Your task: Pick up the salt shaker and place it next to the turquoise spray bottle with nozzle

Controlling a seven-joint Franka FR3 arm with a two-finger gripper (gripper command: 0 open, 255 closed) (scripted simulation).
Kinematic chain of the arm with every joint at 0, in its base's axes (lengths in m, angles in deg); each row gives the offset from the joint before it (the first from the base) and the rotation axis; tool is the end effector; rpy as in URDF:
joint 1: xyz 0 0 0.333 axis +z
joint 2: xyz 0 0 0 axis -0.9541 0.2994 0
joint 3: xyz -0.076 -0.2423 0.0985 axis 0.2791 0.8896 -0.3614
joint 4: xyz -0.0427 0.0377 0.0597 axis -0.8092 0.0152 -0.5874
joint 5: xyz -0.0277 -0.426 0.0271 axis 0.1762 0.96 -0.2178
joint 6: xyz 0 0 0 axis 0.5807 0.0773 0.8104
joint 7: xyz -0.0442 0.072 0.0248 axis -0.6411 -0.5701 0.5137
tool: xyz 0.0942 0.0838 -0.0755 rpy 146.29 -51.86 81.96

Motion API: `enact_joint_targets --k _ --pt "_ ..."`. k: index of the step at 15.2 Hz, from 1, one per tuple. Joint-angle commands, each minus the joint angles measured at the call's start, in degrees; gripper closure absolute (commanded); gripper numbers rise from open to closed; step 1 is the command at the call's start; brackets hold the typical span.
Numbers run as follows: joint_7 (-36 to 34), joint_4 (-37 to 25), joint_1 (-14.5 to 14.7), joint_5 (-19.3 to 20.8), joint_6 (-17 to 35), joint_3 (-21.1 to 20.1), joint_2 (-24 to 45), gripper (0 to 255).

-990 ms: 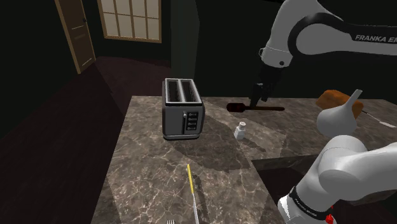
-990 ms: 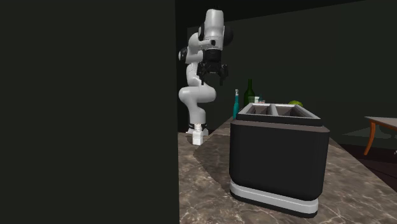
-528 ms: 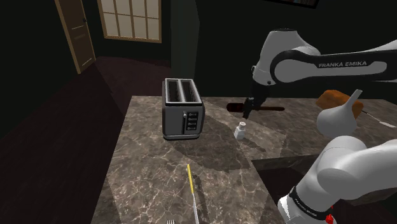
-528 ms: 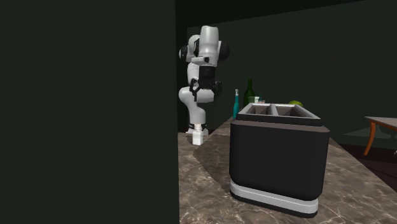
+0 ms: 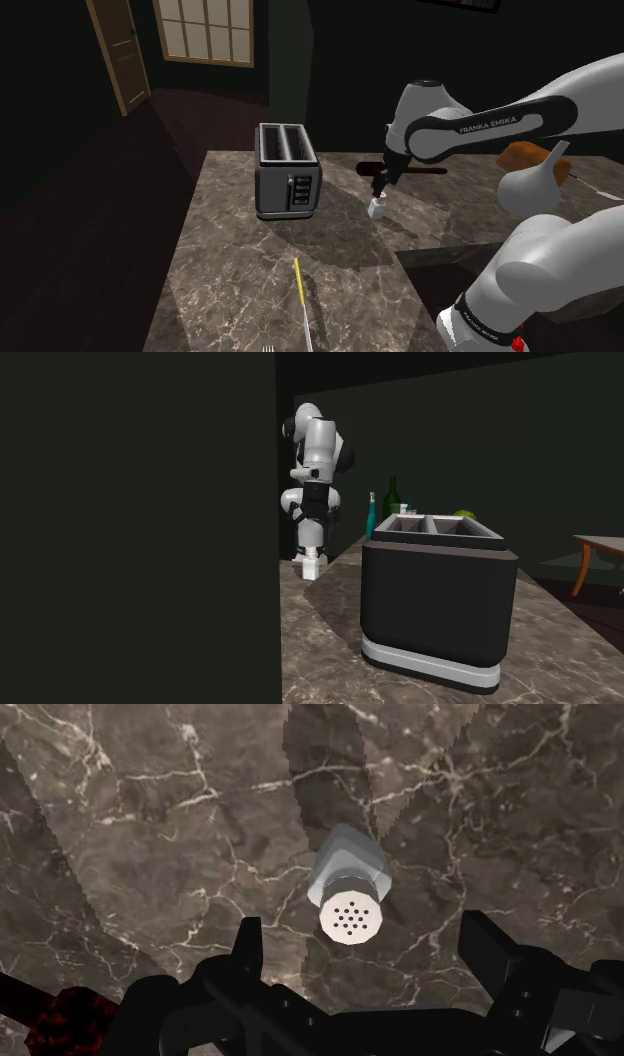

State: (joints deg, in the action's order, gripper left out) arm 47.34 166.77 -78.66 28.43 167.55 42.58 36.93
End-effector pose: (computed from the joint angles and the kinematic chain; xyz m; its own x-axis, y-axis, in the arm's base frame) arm 0.4126 -0.0748 0.3015 0.9959 -0.0595 0.0675 -0.0662 -0.9926 0.1016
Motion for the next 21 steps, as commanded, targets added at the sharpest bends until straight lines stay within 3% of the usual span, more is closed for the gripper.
enact_joint_targets --k 1,6,13,14,21 --pt "-0.1 0.7 -0.2 0.3 2.1 0.2 1.3 0" --pt "-0.3 2.4 -0.6 0.9 6.6 0.5 4.1 0" --pt "-0.3 2.4 -0.6 0.9 6.6 0.5 4.1 0" --pt "-0.3 2.4 -0.6 0.9 6.6 0.5 4.1 255" --pt "-0.3 2.4 -0.6 0.9 6.6 0.5 4.1 255"
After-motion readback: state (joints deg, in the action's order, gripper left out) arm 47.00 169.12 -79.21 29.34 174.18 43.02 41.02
